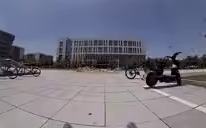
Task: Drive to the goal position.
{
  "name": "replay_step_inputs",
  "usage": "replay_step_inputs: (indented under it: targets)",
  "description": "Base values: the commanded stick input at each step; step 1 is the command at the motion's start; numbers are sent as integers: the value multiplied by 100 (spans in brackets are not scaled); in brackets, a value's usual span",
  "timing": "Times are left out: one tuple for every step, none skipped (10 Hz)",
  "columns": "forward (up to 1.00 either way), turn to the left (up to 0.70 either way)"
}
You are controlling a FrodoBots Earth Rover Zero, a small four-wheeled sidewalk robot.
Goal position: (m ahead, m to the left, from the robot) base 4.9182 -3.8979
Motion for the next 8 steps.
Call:
replay_step_inputs:
  targets:
    - [45, 8]
    - [45, 8]
    - [45, 8]
    - [45, 8]
    - [45, 8]
    - [45, 8]
    - [45, 7]
    - [45, 7]
